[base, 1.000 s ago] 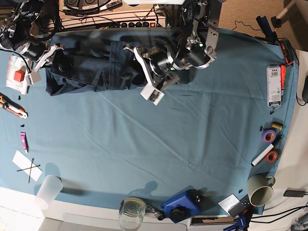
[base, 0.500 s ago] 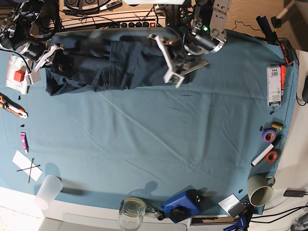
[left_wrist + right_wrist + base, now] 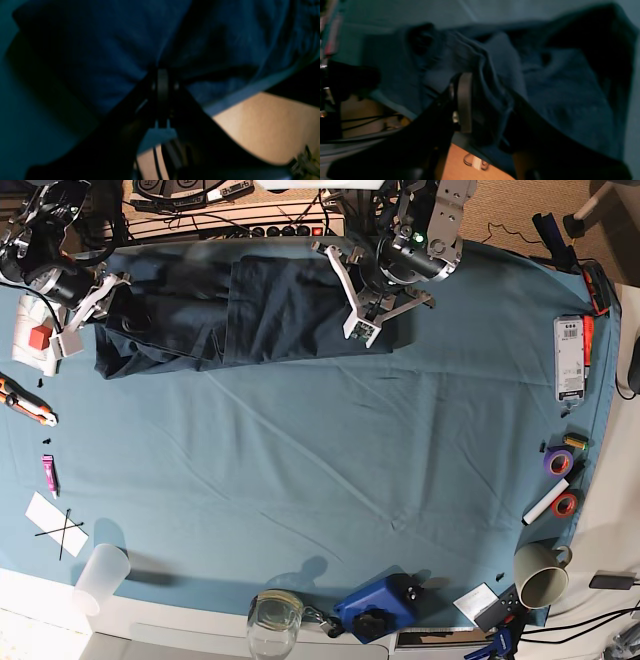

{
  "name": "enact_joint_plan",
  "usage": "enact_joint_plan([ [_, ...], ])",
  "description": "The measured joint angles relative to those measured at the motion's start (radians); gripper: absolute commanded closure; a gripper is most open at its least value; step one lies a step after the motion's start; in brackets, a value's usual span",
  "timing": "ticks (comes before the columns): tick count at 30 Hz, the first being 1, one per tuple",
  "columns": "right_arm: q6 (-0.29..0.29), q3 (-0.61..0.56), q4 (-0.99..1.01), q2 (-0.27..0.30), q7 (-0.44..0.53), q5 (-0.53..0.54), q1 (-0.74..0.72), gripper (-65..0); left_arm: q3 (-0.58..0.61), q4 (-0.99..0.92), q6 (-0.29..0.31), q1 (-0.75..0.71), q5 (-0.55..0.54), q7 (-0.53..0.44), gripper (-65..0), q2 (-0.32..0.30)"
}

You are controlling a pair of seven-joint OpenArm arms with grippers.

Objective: Fold the T-shirt properly

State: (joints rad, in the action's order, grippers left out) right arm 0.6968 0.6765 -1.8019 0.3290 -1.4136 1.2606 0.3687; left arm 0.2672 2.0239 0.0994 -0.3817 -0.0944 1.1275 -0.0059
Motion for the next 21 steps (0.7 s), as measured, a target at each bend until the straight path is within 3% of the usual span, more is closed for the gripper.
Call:
enact_joint_plan([
  [9,0.0,0.153,0.0,-0.002,-0.003,0.052,-0.059,-13.4,0.0,0.203,-0.014,0.002,-0.011,0.009,0.0,-0.003],
  [15,0.0,0.217,0.0,0.04,-0.001,-0.081,-0.049,-32.5,0.0,0.202,-0.014,-0.003,-0.011,0.003,0.0,-0.003],
  [21,0.0,0.219,0.0,0.067,-0.002,-0.142,-0.037,-32.5,0.0,0.202,-0.014,-0.003,-0.011,-0.01,0.0,-0.003],
])
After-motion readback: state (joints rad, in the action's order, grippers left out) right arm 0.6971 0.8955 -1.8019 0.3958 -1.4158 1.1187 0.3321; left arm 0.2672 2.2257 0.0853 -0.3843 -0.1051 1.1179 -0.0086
